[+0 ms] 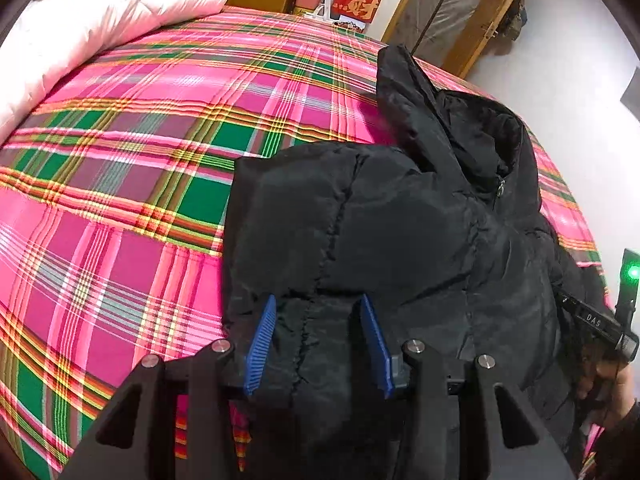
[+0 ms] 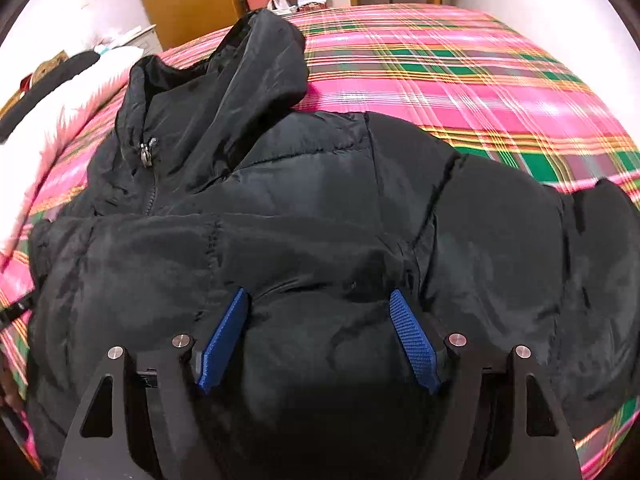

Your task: Fold large clothes

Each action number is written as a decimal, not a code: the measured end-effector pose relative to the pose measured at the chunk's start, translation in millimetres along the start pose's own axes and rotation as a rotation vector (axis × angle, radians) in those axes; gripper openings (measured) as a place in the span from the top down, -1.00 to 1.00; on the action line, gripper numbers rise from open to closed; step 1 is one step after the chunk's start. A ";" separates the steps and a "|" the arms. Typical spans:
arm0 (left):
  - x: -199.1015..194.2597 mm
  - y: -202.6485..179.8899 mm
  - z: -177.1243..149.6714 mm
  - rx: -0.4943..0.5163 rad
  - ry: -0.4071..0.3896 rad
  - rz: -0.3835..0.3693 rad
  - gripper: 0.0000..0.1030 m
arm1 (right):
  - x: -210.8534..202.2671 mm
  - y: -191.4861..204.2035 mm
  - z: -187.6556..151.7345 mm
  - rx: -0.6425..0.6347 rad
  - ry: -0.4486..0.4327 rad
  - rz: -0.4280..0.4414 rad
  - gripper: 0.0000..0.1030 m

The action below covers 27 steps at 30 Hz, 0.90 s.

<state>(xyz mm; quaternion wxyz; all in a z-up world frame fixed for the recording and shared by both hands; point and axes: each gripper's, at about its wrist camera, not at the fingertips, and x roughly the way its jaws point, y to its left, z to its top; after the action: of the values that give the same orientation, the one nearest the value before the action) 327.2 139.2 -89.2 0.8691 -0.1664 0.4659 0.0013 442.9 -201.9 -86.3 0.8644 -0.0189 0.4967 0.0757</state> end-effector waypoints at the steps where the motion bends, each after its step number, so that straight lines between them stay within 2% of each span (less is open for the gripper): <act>1: -0.3 -2.1 0.2 0.004 -0.001 0.006 0.10 | -2.4 -0.4 1.9 0.004 0.005 0.000 -0.43; 3: -9.9 -3.1 -1.4 -0.014 -0.007 0.018 0.11 | -21.9 1.0 1.2 0.015 -0.010 -0.015 -0.43; 5: -27.0 -4.8 -4.0 -0.023 -0.042 0.011 0.11 | -49.7 0.9 -6.7 0.002 -0.067 -0.002 -0.43; 7: -40.7 -14.4 -9.7 0.012 -0.085 0.000 0.11 | -66.7 4.2 -20.1 -0.017 -0.097 0.009 -0.43; 9: -42.6 -25.7 -19.1 0.078 -0.091 0.016 0.11 | -60.5 7.3 -33.6 -0.042 -0.054 0.001 -0.43; 10: -34.9 -30.6 -23.9 0.114 -0.062 0.025 0.11 | -49.6 6.4 -40.5 -0.049 -0.010 -0.013 -0.43; 12: -18.9 -32.8 -27.8 0.127 -0.001 0.033 0.11 | -37.0 -1.5 -48.7 -0.027 0.041 -0.007 -0.43; 13: -17.7 -32.7 -28.2 0.122 0.002 0.032 0.11 | -40.7 -4.7 -49.6 -0.010 0.035 -0.002 -0.43; 17: -41.0 -41.8 -28.3 0.130 -0.054 0.008 0.11 | -82.1 -16.2 -53.8 0.033 -0.046 -0.002 -0.43; 21: -72.9 -60.0 -50.0 0.148 -0.103 -0.031 0.11 | -134.5 -41.9 -73.0 0.115 -0.101 0.024 -0.43; 24: -93.7 -82.2 -65.5 0.189 -0.124 -0.052 0.11 | -167.5 -62.3 -91.2 0.145 -0.151 0.012 -0.43; 27: -114.7 -108.0 -83.6 0.261 -0.144 -0.065 0.11 | -187.8 -86.3 -107.9 0.196 -0.162 0.009 -0.43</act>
<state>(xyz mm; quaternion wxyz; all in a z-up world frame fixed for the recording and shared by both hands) 211.6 30.4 -7.9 0.9141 -0.0666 0.3929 -0.0754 270.5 -319.8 17.3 0.8992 0.0740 0.4301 0.0317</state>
